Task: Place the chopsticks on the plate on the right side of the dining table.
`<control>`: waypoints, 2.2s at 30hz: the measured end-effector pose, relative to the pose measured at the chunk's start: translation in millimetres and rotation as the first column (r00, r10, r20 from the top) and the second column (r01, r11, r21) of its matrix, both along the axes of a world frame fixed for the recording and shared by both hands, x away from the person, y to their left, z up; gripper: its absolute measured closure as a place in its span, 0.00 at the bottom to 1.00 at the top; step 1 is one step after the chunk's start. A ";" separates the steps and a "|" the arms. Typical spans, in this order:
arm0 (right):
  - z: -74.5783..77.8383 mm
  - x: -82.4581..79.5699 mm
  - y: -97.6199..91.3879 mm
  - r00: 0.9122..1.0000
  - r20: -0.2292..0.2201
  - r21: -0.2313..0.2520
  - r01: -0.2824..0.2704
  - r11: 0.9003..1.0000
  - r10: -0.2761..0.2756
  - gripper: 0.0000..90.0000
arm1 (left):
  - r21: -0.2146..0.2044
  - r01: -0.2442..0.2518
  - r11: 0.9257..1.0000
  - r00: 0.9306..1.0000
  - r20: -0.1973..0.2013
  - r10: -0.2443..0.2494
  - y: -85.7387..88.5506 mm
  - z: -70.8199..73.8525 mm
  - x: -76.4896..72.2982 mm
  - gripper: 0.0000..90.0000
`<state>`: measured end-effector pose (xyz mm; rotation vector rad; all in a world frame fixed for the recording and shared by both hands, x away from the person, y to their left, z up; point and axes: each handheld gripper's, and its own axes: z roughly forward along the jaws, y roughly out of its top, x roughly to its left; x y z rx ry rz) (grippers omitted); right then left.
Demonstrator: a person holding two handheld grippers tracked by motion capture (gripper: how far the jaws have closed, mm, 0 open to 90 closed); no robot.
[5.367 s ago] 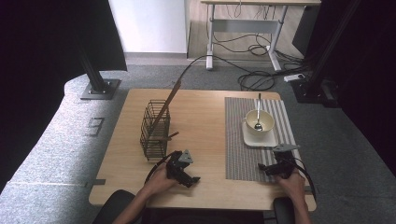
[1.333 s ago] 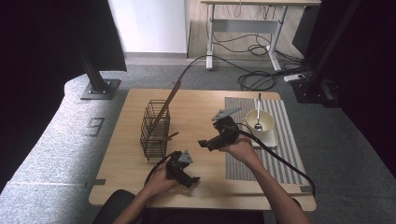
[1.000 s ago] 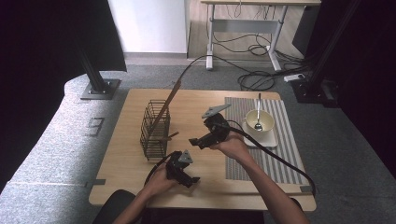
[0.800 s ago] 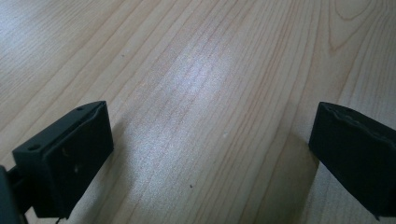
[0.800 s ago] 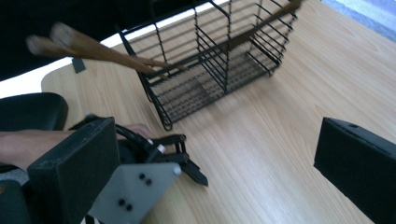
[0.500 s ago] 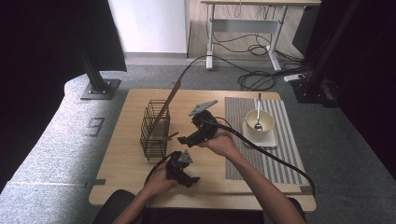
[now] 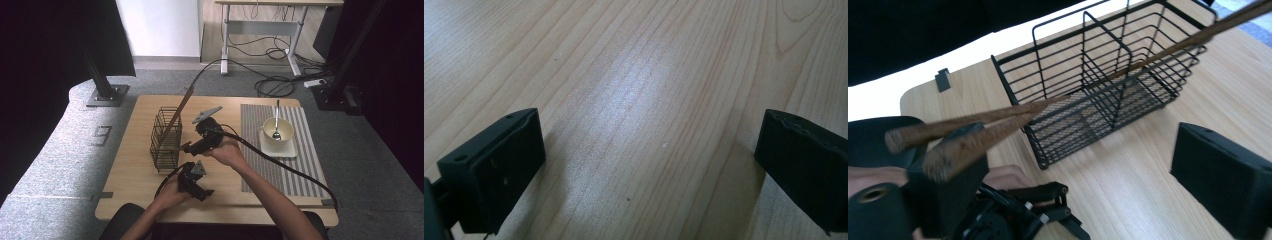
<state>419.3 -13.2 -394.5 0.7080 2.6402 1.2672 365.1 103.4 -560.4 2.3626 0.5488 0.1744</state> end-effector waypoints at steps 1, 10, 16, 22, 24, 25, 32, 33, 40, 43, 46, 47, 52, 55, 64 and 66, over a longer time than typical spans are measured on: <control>-1.3 0.6 5.4 1.000 0.010 -0.008 -0.005 1.000 0.005 0.15 | -0.001 0.000 1.000 1.000 0.000 0.000 0.0 -0.1 -0.1 0.00; -10.5 4.1 12.4 0.999 -0.002 0.006 -0.042 0.999 0.042 0.41 | 0.000 -0.002 1.000 1.000 -0.001 0.002 0.1 0.2 -0.6 0.00; -10.7 2.0 13.9 0.996 0.027 0.021 -0.082 0.996 0.081 0.71 | 0.001 -0.001 1.000 1.000 0.000 0.001 0.2 0.2 -0.6 0.00; -9.6 -0.2 14.5 0.992 0.050 0.015 -0.115 0.993 0.114 0.84 | -0.001 -0.002 1.000 1.000 0.001 0.002 0.1 0.0 -0.6 0.00; -9.9 -0.9 14.9 0.990 0.060 0.010 -0.127 0.992 0.126 0.89 | -0.001 -0.001 1.000 1.000 0.000 0.001 0.1 0.0 -0.6 0.00; -9.8 -1.2 15.1 0.990 0.061 0.010 -0.132 0.991 0.131 0.91 | -0.001 0.000 1.000 1.000 0.000 0.000 0.2 0.0 -0.7 0.00; -5.9 -3.7 12.4 0.987 0.074 -0.005 -0.141 0.990 0.141 0.91 | 0.002 0.002 1.000 1.000 0.000 -0.002 0.4 0.1 -0.5 0.00; -5.9 -3.7 12.4 0.987 0.074 -0.005 -0.141 0.990 0.141 0.91 | 0.002 0.002 1.000 1.000 0.000 -0.002 0.4 0.1 -0.5 0.00; 5.6 -7.7 4.1 0.985 0.084 -0.011 -0.150 0.989 0.150 0.91 | 0.004 0.004 1.000 1.000 -0.001 -0.004 0.5 0.2 -0.6 0.00; 9.8 -8.6 0.8 0.985 0.083 -0.010 -0.152 0.988 0.152 0.91 | 0.005 0.004 1.000 1.000 0.001 -0.004 0.6 0.2 -0.5 0.00; 12.9 -9.0 -1.8 0.985 0.083 -0.010 -0.154 0.988 0.154 0.91 | 0.005 0.005 1.000 1.000 0.001 -0.005 0.6 0.2 -0.5 0.00; 16.3 -9.6 -5.0 0.985 0.083 -0.008 -0.153 0.988 0.153 0.91 | 0.005 0.005 1.000 1.000 0.002 -0.005 0.5 0.1 -0.4 0.00; 23.3 -10.4 -13.4 0.986 0.083 0.001 -0.148 0.989 0.147 0.91 | 0.006 0.006 1.000 1.000 0.003 -0.006 0.6 0.2 -0.3 0.00; 26.8 -10.4 -19.6 0.987 0.079 0.010 -0.142 0.990 0.141 0.91 | 0.005 0.006 1.000 1.000 0.003 -0.006 0.6 0.1 -0.4 0.00; 39.8 -12.5 -36.8 0.989 0.079 0.029 -0.130 0.991 0.127 0.91 | 0.006 0.006 1.000 1.000 0.003 -0.007 0.6 0.2 -0.3 0.00; 41.5 -13.2 -38.0 0.988 0.083 0.029 -0.130 0.991 0.127 0.91 | 0.005 0.005 1.000 1.000 0.002 -0.005 0.6 0.2 -0.4 0.00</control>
